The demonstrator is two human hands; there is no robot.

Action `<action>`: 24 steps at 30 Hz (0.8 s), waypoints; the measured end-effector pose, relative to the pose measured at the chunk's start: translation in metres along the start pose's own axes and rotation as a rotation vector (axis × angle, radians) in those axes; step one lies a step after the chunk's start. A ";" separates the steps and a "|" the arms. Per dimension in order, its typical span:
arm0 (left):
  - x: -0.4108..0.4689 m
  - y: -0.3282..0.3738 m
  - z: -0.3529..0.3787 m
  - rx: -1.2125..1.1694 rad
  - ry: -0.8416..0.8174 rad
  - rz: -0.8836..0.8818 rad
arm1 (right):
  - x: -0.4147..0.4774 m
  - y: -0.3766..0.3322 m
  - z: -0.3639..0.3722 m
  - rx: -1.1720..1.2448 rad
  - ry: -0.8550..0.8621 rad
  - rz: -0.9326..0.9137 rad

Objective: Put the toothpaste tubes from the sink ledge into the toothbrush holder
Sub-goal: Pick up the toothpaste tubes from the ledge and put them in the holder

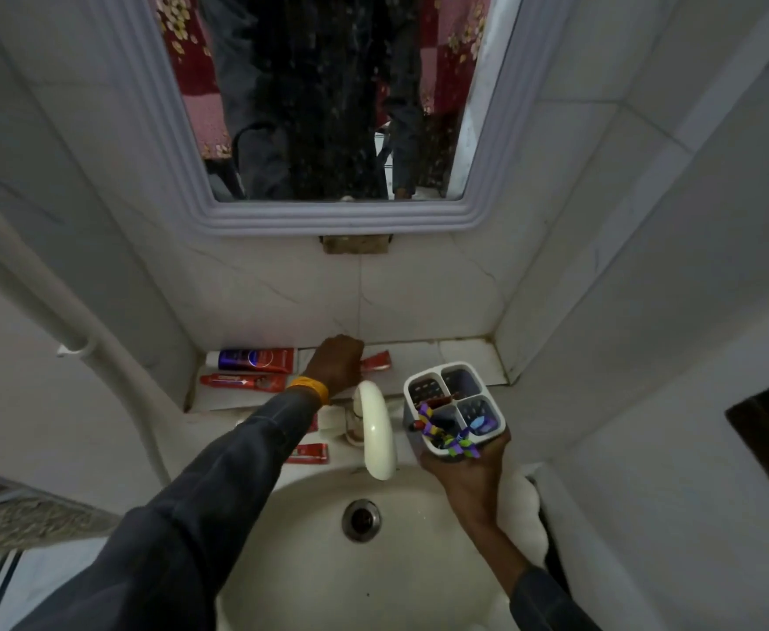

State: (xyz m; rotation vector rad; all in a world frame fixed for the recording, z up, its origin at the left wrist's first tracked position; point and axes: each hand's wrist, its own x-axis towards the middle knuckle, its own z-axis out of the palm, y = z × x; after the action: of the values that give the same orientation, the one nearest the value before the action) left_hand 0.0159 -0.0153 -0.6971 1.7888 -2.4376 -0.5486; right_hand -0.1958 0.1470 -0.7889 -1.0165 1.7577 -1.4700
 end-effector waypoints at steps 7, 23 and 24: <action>-0.025 0.033 -0.082 -0.549 0.020 0.163 | 0.000 0.000 0.002 -0.035 0.011 0.007; -0.019 0.103 -0.039 0.127 -0.208 0.436 | -0.002 -0.014 0.001 -0.024 -0.034 -0.032; -0.019 0.102 -0.038 0.135 -0.217 0.438 | -0.002 -0.014 0.001 -0.023 -0.035 -0.036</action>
State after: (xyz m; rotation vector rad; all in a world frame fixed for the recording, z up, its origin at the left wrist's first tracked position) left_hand -0.0614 0.0193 -0.6260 1.2176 -2.9546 -0.5671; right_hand -0.1913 0.1468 -0.7754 -1.0841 1.7435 -1.4480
